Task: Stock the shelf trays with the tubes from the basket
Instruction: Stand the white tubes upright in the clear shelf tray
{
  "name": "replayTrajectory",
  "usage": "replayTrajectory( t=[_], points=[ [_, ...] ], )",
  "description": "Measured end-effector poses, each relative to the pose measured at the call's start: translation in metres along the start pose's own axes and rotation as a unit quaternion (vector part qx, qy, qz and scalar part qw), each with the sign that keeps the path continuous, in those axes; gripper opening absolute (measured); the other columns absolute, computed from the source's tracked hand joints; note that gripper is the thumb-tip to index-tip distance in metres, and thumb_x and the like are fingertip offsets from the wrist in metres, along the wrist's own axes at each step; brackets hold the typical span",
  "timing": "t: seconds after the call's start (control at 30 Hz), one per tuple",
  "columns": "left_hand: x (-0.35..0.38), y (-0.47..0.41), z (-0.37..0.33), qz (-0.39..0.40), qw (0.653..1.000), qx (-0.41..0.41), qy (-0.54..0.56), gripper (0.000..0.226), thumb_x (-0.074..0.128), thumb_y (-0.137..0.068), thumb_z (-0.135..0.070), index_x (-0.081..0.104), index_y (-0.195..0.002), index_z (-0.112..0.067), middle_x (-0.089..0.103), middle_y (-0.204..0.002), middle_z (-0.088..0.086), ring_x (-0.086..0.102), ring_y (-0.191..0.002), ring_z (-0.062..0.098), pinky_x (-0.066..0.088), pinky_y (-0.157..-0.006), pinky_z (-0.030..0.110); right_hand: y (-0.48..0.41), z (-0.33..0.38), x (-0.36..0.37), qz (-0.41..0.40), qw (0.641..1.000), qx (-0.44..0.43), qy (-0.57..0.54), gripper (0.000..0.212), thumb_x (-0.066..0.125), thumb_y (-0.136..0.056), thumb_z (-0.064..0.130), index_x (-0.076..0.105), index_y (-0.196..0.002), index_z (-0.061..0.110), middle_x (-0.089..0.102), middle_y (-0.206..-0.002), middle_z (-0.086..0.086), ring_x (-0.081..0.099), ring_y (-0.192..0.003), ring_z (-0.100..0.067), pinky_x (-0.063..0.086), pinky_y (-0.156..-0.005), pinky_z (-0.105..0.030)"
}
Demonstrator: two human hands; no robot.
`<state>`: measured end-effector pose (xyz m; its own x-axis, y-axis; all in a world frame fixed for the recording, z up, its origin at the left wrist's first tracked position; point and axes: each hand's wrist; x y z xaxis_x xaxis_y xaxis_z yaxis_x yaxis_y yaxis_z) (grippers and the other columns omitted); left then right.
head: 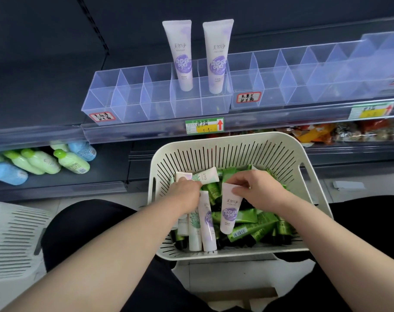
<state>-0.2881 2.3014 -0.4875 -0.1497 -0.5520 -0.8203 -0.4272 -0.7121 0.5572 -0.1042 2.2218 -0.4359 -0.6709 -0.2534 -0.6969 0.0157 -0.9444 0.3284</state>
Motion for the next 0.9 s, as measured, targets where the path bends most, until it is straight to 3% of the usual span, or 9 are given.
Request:
replayTrajectory(
  t=[0.1,0.3,0.43,0.6,0.8,0.9],
  points=[
    [0.003,-0.006,-0.002,0.008,1.0,-0.007,0.013,0.039,0.042,-0.101,-0.03,0.044,-0.141,-0.026,0.046,-0.121,0.014,0.051,-0.104,0.03,0.045,-0.092,0.038,0.005,-0.002,-0.007,-0.032,0.999,0.015,0.003,0.021,0.055,-0.092,0.015,0.069,-0.106,0.024,0.065,-0.093,0.009,0.06,-0.083,-0.009,0.046,-0.066,-0.022],
    [0.009,-0.01,-0.013,-0.019,0.998,-0.013,0.052,0.033,0.052,-0.096,-0.024,0.058,-0.129,-0.022,0.052,-0.12,0.013,0.052,-0.109,0.031,0.041,-0.086,0.034,0.012,-0.003,-0.005,-0.094,0.994,-0.005,0.064,0.023,0.052,-0.094,0.014,0.068,-0.108,0.021,0.067,-0.101,0.004,0.054,-0.096,-0.017,0.028,-0.077,-0.02],
    [0.003,-0.012,-0.017,0.002,0.993,-0.027,0.111,0.032,0.058,-0.09,-0.015,0.065,-0.121,-0.021,0.062,-0.119,0.008,0.058,-0.108,0.025,0.048,-0.088,0.032,0.012,-0.004,0.0,-0.115,0.991,-0.007,0.073,0.023,0.052,-0.093,0.015,0.067,-0.108,0.022,0.067,-0.105,0.004,0.055,-0.095,-0.016,0.033,-0.07,-0.025],
    [-0.011,-0.002,-0.016,0.025,0.988,-0.003,0.152,0.022,0.065,-0.091,-0.027,0.068,-0.112,-0.022,0.063,-0.115,0.003,0.059,-0.105,0.021,0.05,-0.09,0.033,0.015,-0.004,0.001,-0.1,0.993,-0.005,0.061,0.019,0.052,-0.093,0.017,0.066,-0.103,0.023,0.065,-0.097,0.006,0.052,-0.081,-0.011,0.039,-0.063,-0.026],
    [-0.038,0.027,-0.015,-0.111,0.969,0.015,0.22,0.013,0.06,-0.094,-0.027,0.068,-0.102,-0.021,0.065,-0.102,-0.003,0.06,-0.092,0.017,0.053,-0.08,0.033,0.023,0.013,-0.011,-0.151,0.985,-0.016,0.085,0.02,0.05,-0.092,0.015,0.064,-0.103,0.024,0.064,-0.098,0.005,0.057,-0.091,-0.017,0.047,-0.071,-0.032],
    [-0.067,0.043,-0.011,-0.202,0.952,0.017,0.23,0.014,0.058,-0.094,-0.021,0.07,-0.103,-0.021,0.068,-0.105,0.0,0.06,-0.092,0.019,0.051,-0.081,0.033,0.027,0.031,-0.022,-0.179,0.977,-0.03,0.112,0.021,0.048,-0.093,0.016,0.063,-0.106,0.024,0.064,-0.102,0.004,0.056,-0.095,-0.019,0.046,-0.07,-0.032]
  ],
)
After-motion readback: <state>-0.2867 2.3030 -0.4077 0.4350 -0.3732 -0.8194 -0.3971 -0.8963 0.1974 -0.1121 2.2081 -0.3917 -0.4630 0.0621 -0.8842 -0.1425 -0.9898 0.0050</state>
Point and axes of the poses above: each hand's wrist, its own y-axis away from the middle knuckle, its own x-axis out of the palm, z = x × y
